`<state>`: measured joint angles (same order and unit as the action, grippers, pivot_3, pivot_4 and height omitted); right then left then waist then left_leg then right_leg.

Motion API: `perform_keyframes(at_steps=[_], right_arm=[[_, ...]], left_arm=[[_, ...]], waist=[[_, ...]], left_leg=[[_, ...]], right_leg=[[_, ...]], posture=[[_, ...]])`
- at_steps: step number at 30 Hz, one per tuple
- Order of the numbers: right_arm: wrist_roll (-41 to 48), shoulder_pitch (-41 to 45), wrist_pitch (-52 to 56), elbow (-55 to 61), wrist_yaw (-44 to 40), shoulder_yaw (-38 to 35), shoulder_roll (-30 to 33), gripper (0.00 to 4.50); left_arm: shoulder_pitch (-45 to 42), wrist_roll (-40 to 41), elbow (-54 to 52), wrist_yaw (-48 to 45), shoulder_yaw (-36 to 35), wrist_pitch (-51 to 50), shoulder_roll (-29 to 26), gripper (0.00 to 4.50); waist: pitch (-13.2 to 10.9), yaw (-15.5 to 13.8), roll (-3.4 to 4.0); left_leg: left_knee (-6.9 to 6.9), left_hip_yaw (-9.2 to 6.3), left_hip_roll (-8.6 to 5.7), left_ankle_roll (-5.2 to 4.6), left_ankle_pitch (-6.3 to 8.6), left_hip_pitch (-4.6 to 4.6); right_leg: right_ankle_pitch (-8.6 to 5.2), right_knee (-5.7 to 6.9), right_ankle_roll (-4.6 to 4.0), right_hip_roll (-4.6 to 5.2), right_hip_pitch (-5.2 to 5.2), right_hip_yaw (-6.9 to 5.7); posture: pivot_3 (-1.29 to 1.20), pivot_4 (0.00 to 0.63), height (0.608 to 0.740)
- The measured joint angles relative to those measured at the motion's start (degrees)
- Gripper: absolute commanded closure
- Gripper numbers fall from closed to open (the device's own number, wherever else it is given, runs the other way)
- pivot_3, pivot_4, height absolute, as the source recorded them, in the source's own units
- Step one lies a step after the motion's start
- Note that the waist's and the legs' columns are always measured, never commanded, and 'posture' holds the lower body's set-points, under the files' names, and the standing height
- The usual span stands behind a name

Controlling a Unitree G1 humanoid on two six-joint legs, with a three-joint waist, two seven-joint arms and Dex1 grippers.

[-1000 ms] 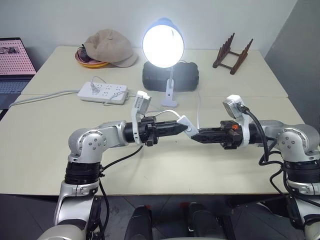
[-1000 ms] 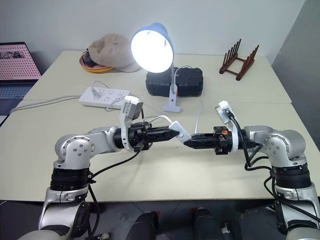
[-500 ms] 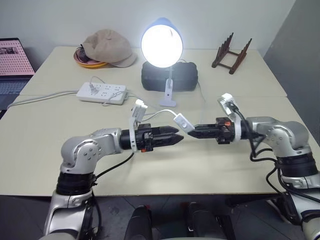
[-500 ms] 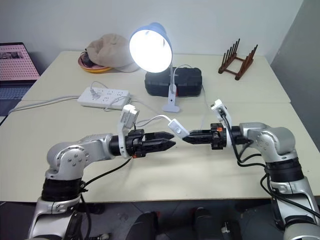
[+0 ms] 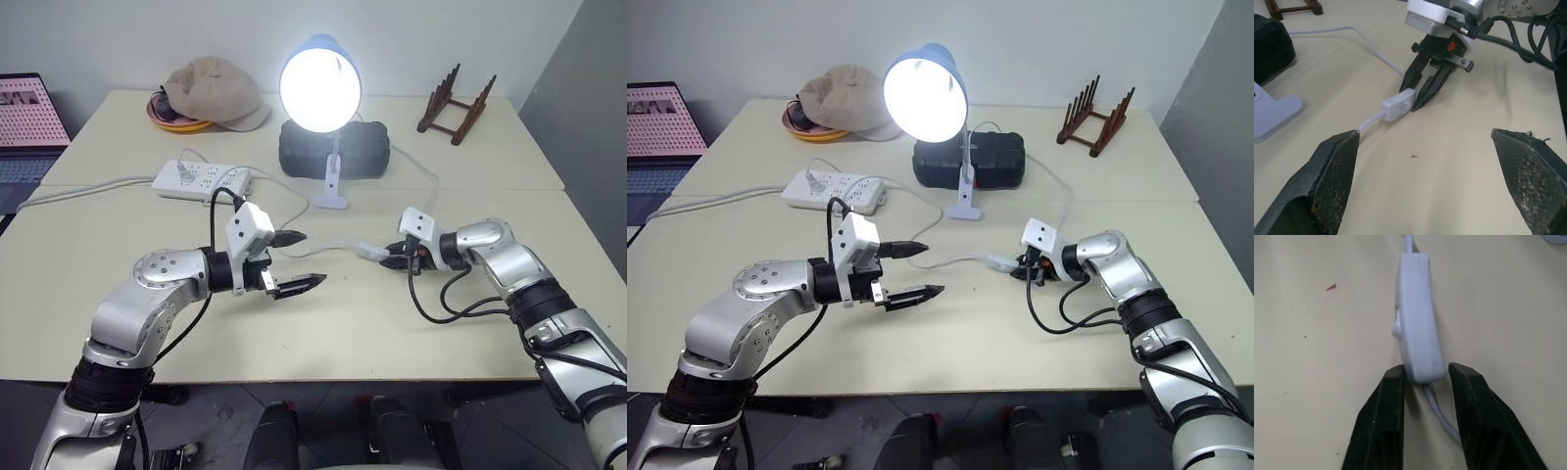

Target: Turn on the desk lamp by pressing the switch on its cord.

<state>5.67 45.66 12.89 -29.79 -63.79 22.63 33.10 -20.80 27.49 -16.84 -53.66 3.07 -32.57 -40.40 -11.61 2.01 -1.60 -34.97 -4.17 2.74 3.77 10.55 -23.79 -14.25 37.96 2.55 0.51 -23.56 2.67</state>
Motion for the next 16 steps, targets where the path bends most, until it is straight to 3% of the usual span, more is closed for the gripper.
perform_keyframes(at_steps=[5,6,11,16], right_arm=[[2.13,-3.44,3.5,5.83,-3.88,-2.6,2.42,1.36],[4.42,-6.54,7.53,13.05,-4.74,-5.85,5.89,1.07],[8.56,-10.25,14.68,25.38,-4.49,-12.44,10.55,0.14],[13.95,-19.95,24.42,39.86,0.13,-19.99,13.06,0.06]], left_arm=[[0.14,-0.74,1.36,-2.12,0.04,0.56,-1.93,0.0],[-1.3,-0.91,3.16,-3.04,-0.2,0.47,-2.75,0.0],[-4.02,-0.94,5.57,-6.07,-0.29,0.42,-4.21,0.0],[-7.31,-3.04,9.19,-10.83,1.54,2.24,-6.75,0.0]], waist=[[-0.02,-0.19,0.03],[-0.11,-0.54,0.16],[-0.1,-0.23,0.16],[-0.11,-0.18,0.18]], left_leg=[[0.0,-0.02,-0.01,0.0,0.0,-0.07],[0.0,-0.03,-0.04,0.0,0.0,-0.13],[0.0,-0.02,-0.02,0.0,0.0,-0.06],[0.0,-0.01,-0.02,0.0,0.0,-0.07]], right_leg=[[0.0,-0.01,0.0,0.01,-0.03,-0.02],[-0.01,-0.01,0.01,0.05,-0.06,-0.05],[-0.01,0.01,0.0,0.03,-0.04,-0.05],[-0.03,0.01,-0.02,0.03,-0.05,-0.02]], posture=[[0.0,0.15,0.74],[0.0,0.15,0.74],[0.0,0.15,0.74],[0.0,0.15,0.74]])
